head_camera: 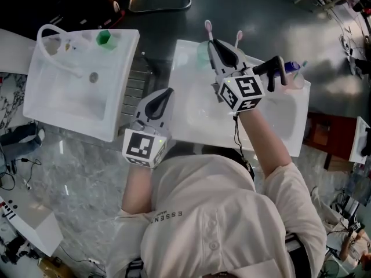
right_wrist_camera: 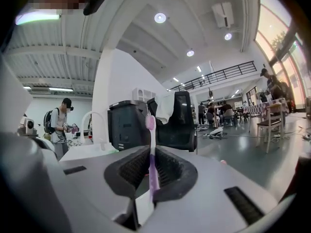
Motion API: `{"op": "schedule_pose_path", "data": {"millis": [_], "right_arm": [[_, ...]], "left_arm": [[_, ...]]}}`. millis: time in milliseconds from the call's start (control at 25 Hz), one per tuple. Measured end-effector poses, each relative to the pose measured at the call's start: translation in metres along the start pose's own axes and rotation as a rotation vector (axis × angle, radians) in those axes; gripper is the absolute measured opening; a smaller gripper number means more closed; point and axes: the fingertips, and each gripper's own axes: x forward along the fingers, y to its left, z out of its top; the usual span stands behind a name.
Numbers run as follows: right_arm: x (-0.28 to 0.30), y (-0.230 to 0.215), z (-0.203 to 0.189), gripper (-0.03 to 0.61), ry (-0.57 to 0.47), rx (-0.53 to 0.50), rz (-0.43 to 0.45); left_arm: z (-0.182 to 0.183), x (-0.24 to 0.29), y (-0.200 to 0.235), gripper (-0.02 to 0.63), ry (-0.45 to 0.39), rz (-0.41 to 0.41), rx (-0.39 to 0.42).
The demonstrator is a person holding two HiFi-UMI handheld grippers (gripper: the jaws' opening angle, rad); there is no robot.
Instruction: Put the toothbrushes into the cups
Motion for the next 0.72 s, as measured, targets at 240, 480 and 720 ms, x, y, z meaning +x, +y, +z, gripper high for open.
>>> {"op": "schedule_pose_path", "data": {"millis": [240, 480, 720], "right_arm": [[0.015, -0.03, 0.003, 0.046, -0.092, 0.132, -0.049], [0.022, -0.038, -0.006, 0.046, -0.123, 0.196, -0.069], [0.029, -0.036, -0.003, 0.046, -0.121, 0.139, -0.06]], "left_arm": [[-0.015, 0.002, 0.005, 0.002, 0.059, 0.009, 0.016], [-0.024, 0.0, 0.011, 0.002, 0.075, 0.022, -0.003], [-0.029, 0.0, 0.014, 0.002, 0.084, 0.03, -0.016]]}}
